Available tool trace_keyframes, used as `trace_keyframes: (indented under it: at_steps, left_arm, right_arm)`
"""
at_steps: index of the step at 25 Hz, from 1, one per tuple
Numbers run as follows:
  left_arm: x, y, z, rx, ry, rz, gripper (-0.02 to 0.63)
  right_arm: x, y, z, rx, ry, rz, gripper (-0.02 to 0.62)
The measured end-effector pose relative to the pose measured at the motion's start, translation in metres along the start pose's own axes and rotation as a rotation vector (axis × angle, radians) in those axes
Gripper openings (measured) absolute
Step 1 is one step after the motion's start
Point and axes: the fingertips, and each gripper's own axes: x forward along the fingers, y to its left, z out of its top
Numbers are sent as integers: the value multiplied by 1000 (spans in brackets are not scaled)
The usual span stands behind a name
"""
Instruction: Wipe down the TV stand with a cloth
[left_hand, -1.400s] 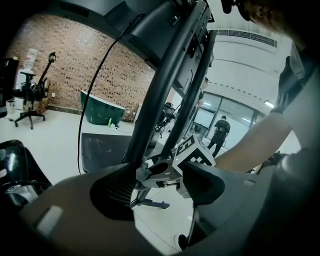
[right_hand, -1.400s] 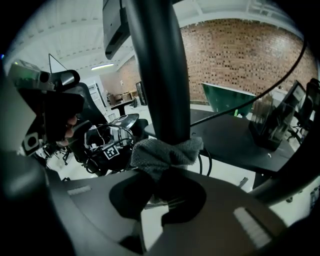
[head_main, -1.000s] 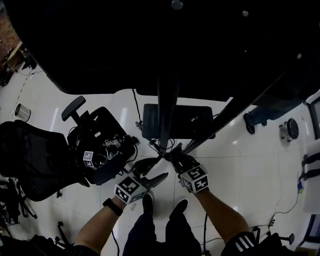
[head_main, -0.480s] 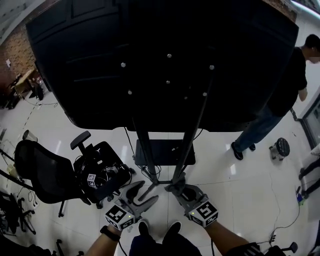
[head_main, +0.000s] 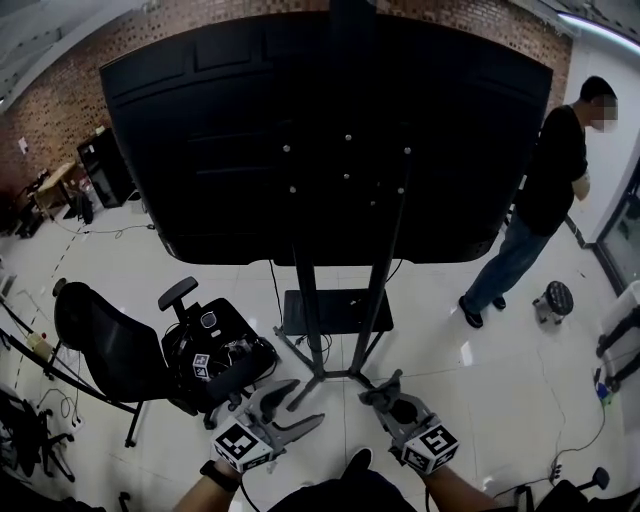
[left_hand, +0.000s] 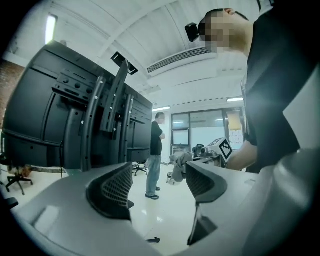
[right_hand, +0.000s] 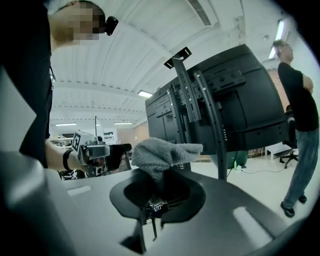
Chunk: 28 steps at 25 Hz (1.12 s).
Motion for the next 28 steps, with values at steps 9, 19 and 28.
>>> trace_keyframes:
  at_steps: [9, 19, 28]
  left_arm:
    - [-113, -50, -5, -66, -28, -15, 360]
    - [-144, -101, -8, -146, -49, -27, 362]
    - [-122, -146, 11, -139, -69, -2, 360]
  right_arm:
    - [-35, 122, 15, 103, -124, -62, 34]
    - [-84, 179, 10, 102, -110, -66, 32]
    - [-130, 179, 17, 57, -108, -17, 29]
